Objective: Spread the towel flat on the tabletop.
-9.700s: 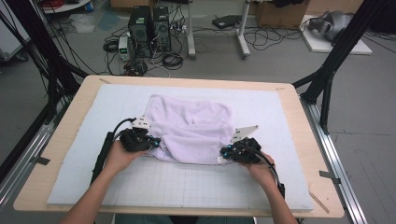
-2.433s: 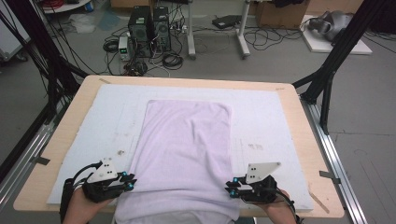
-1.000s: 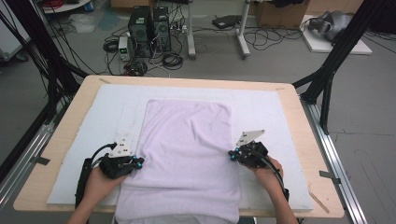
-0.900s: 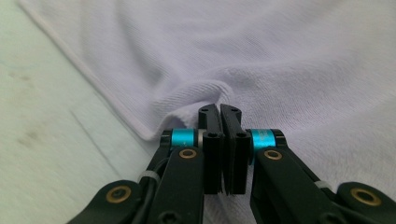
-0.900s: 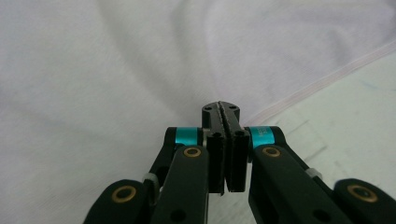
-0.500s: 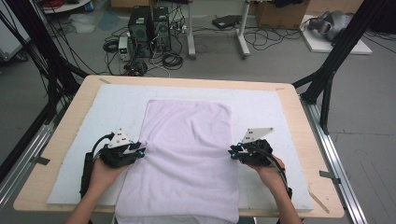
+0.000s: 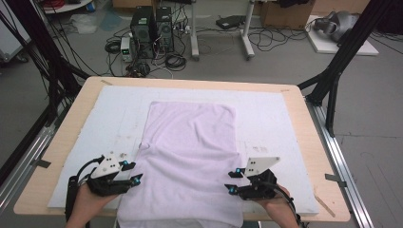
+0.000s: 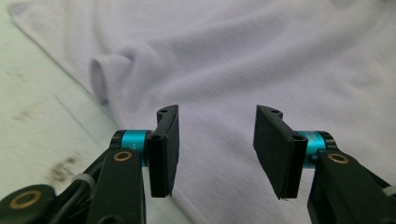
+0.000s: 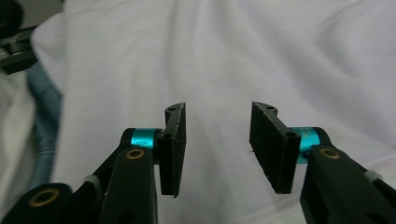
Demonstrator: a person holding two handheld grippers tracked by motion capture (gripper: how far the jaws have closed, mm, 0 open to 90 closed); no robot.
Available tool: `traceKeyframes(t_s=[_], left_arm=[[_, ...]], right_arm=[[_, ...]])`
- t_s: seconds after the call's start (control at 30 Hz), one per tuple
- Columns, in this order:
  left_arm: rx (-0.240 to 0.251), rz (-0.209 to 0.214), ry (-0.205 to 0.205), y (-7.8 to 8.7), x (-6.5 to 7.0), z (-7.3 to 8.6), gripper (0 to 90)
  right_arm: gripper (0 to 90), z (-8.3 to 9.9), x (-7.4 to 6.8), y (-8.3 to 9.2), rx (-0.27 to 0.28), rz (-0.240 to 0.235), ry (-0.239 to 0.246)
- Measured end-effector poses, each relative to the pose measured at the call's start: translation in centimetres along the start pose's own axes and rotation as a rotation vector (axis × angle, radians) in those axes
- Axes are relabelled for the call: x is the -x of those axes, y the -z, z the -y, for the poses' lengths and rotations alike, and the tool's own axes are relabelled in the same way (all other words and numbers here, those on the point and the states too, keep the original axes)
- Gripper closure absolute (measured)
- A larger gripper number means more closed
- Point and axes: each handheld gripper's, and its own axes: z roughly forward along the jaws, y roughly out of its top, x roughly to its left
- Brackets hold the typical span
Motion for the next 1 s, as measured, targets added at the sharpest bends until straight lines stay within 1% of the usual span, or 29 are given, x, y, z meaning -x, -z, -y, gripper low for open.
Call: traceKeyframes(t_s=[0.07, 0.13, 0.23, 0.27, 0.3, 0.33, 0.37, 0.4, 0.43, 0.47, 0.5, 0.53, 0.57, 0.6, 0.63, 0.67, 0.7, 0.73, 0.77, 0.8, 0.83, 0.9, 0.93, 0.97, 1.0], left_arm=[[-0.011, 0.021, -0.009, -0.1, 0.8, 0.5, 48.7], [-0.025, 0.029, -0.037, -0.3, 1.5, 0.8, 48.2], [-0.05, 0.045, -0.05, -0.7, 1.9, 1.3, 48.1], [-0.061, 0.059, -0.051, -0.9, 2.0, 1.5, 49.2], [-0.082, 0.075, -0.054, -1.2, 2.0, 1.7, 54.0], [-0.072, 0.086, -0.049, -1.3, 2.1, 2.0, 59.0], [-0.059, 0.116, -0.038, -1.3, 2.0, 2.1, 64.7], [-0.057, 0.126, -0.037, -1.2, 2.0, 2.1, 78.9], [-0.055, 0.121, -0.048, -1.2, 2.2, 2.1, 86.2], [-0.054, 0.116, -0.059, -1.2, 2.4, 2.1, 87.1], [-0.054, 0.123, -0.059, -1.0, 2.6, 2.2, 87.6], [-0.057, 0.126, -0.068, -0.8, 2.8, 2.2, 87.8], [-0.05, 0.134, -0.067, -0.4, 3.2, 2.2, 87.8], [-0.05, 0.143, -0.07, 0.0, 3.5, 2.2, 87.8], [-0.037, 0.157, -0.073, 0.8, 4.1, 2.1, 87.8], [-0.032, 0.169, -0.085, 1.4, 4.5, 2.0, 87.8], [-0.028, 0.179, -0.089, 1.9, 4.9, 2.0, 87.5], [-0.022, 0.18, -0.088, 2.3, 5.1, 1.9, 85.7], [-0.021, 0.163, -0.086, 2.4, 5.1, 1.8, 77.0], [-0.027, 0.148, -0.086, 2.4, 4.9, 1.6, 68.0], [-0.028, 0.14, -0.082, 2.2, 4.5, 1.6, 65.3], [-0.021, 0.114, -0.077, 1.5, 3.6, 1.5, 61.8], [-0.023, 0.096, -0.072, 0.9, 3.1, 1.5, 61.0], [-0.028, 0.085, -0.074, 0.5, 2.8, 1.5, 60.5], [-0.037, 0.079, -0.077, 0.0, 2.5, 1.5, 59.9]], right_arm=[[54.0, 0.4, -0.7, -0.3, -0.013, -0.016, 0.011], [53.6, 0.9, -1.3, -0.7, -0.028, -0.036, 0.007], [54.8, 1.7, -1.9, -1.7, -0.058, -0.042, 0.019], [58.5, 1.9, -2.0, -2.1, -0.074, -0.039, 0.021], [63.3, 2.2, -2.0, -2.5, -0.091, -0.044, 0.024], [69.1, 2.4, -2.1, -2.5, -0.07, -0.027, 0.036], [76.1, 2.5, -2.1, -2.4, -0.066, -0.028, 0.029], [83.2, 2.5, -1.9, -2.3, -0.068, -0.046, 0.022], [85.0, 2.5, -2.0, -2.3, -0.071, -0.056, 0.026], [85.7, 2.6, -2.1, -2.2, -0.072, -0.06, 0.033], [85.9, 2.6, -2.2, -2.1, -0.074, -0.07, 0.041], [85.9, 2.6, -2.3, -1.9, -0.075, -0.079, 0.044], [85.9, 2.7, -2.6, -1.7, -0.072, -0.101, 0.041], [86.0, 2.7, -2.9, -1.3, -0.059, -0.117, 0.046], [85.8, 2.7, -3.3, -0.9, -0.043, -0.139, 0.047], [85.0, 2.6, -3.9, -0.3, -0.018, -0.171, 0.06], [81.2, 2.3, -4.3, 0.1, -0.003, -0.184, 0.082], [75.5, 2.0, -4.5, 0.5, 0.015, -0.187, 0.093], [72.5, 1.7, -4.3, 0.7, 0.025, -0.175, 0.087], [70.5, 1.4, -4.0, 0.7, 0.022, -0.154, 0.087], [66.9, 1.2, -3.6, 0.6, 0.018, -0.119, 0.085], [63.2, 0.9, -2.4, 0.0, 0.004, -0.083, 0.054], [61.3, 0.9, -1.9, -0.4, -0.015, -0.049, 0.052], [60.8, 0.9, -1.3, -0.9, -0.043, -0.01, 0.061], [60.8, 0.9, -0.9, -1.2, -0.049, -0.007, 0.058]])
